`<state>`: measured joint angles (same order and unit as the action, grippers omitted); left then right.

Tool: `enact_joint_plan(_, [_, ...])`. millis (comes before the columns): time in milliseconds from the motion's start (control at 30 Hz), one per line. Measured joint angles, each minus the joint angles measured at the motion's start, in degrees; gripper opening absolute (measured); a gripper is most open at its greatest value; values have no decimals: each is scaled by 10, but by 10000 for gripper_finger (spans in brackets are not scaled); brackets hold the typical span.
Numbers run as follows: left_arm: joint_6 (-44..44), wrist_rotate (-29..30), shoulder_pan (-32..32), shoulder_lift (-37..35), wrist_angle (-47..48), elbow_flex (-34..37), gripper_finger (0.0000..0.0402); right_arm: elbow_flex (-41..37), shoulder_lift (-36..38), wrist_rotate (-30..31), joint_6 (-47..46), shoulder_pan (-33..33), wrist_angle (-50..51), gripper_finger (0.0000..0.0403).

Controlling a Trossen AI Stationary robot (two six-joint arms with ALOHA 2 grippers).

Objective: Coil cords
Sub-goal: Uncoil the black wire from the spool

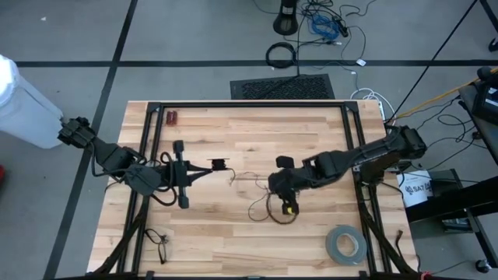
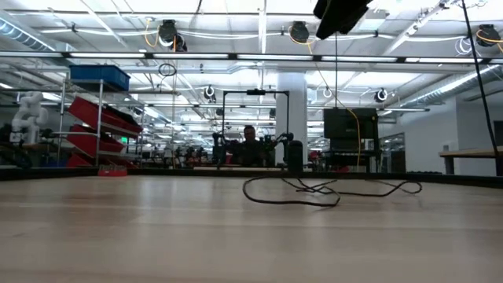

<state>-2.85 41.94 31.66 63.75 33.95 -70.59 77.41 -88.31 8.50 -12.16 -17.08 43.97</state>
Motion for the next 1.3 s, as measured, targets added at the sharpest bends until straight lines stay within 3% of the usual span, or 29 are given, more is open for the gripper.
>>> enact_joint_plan(200, [9, 4, 0, 0, 0, 0, 0, -1, 1, 132, 5, -32, -68, 81])
enact_joint_plan(333, [8, 4, 0, 0, -5, 0, 0, -31, 2, 174, 47, -40, -215, 92])
enact_joint_plan(567, [9, 4, 0, 0, -5, 0, 0, -134, 1, 162, 75, -12, -436, 107])
enact_joint_plan(800, [10, 4, 0, 0, -5, 0, 0, -224, 1, 48, 88, 29, -669, 141])
enact_joint_plan(1033, [11, 4, 0, 0, -6, 0, 0, -239, -9, 50, 96, 36, -750, 195])
enact_joint_plan(1167, [10, 4, 0, 0, -13, 0, 0, -231, -37, 46, 107, 40, -810, 203])
enact_joint_plan(1300, [-1, 4, 0, 0, -22, 0, 0, -202, -80, 44, 110, 44, -809, 200])
